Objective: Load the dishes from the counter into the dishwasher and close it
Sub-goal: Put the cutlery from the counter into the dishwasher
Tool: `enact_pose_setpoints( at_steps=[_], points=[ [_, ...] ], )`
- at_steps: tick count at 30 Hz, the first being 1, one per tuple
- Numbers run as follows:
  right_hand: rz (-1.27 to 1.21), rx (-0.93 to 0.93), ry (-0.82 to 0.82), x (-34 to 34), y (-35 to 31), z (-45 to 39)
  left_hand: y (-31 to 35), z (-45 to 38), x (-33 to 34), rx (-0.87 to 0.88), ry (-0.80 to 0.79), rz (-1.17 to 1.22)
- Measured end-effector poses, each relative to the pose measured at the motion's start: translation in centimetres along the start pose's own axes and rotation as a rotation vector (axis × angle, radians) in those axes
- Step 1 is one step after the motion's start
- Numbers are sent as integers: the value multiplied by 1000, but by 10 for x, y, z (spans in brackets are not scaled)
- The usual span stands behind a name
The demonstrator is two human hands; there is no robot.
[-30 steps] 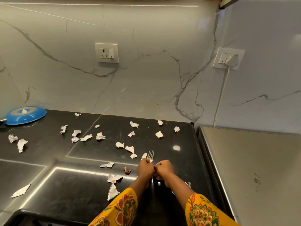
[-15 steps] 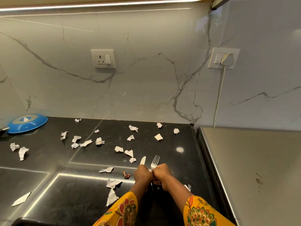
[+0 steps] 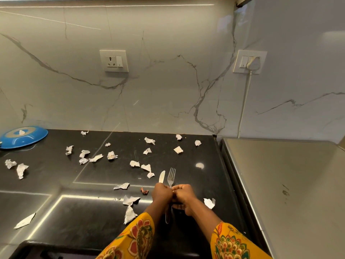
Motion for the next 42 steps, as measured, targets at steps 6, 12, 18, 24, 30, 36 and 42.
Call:
enact_pose_setpoints(
  at_steps=[6,12,18,24,30,36,42],
  points=[
    [-88,-31,-17,-1,7,36,-25,11,5,-38,-80,277],
    [-67,-64,6,-2,23,77,-39,50,9,-69,-220,541],
    [-113,-100,74,-14,54,128,-60,113,11,-89,-327,594],
    [-126,-158,176,-46,86,178,-77,171,27,-35,-422,642],
    [-146,-142,289,-93,117,217,-76,227,56,-48,-562,678],
    [-206,-113,371,-139,150,244,-75,277,90,-74,-661,654],
    [-236,-82,402,-180,182,272,-84,312,128,-131,-696,589]
  ],
)
Point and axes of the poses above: each hand's wrist, its own z-axis away from the middle knuckle, its own x-axis out of the palm, y = z × x, the point moved 9 cm from there along -z, towards the middle knuckle, and after that the axes turned 9 degrees about -z, right-handed, at the moved point
